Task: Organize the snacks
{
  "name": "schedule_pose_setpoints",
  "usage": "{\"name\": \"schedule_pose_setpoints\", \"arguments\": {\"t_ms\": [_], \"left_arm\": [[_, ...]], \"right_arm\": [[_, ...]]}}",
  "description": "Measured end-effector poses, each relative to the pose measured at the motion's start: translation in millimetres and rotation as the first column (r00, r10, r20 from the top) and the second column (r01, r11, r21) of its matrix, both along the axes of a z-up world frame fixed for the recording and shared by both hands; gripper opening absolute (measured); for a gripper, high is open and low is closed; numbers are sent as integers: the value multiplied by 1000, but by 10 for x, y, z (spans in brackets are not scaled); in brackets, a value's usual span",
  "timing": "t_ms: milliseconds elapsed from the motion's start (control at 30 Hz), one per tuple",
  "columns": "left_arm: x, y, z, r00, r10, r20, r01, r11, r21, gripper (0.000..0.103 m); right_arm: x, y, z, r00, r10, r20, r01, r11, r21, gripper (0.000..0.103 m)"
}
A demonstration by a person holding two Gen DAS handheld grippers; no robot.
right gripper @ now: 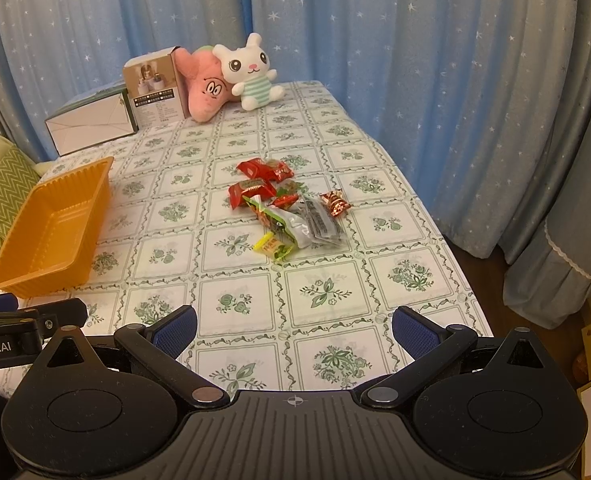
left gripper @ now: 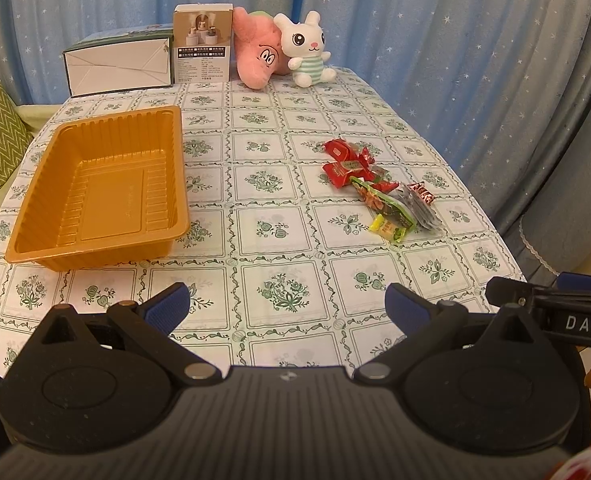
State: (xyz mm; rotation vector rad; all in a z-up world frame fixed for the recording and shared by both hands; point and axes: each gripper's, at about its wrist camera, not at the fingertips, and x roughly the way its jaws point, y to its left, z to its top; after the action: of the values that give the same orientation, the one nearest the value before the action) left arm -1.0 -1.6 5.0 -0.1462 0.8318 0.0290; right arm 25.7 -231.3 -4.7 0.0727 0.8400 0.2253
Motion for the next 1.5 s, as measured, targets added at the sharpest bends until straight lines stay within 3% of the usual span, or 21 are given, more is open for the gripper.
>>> {"name": "schedule_pose_setpoints", "arguments": {"t_ms": [1067, 1500], "left_arm": [[40, 28, -43, 1000, -3, 0, 3, 1000, -14, 103], [620, -84, -202, 996, -90, 7, 91, 995, -43, 103]], "right_arm": [[11, -72, -56, 1000, -22, 8, 22, 1000, 4, 103], [352, -260, -167, 995, -62, 76, 60, 998, 30, 103]]}}
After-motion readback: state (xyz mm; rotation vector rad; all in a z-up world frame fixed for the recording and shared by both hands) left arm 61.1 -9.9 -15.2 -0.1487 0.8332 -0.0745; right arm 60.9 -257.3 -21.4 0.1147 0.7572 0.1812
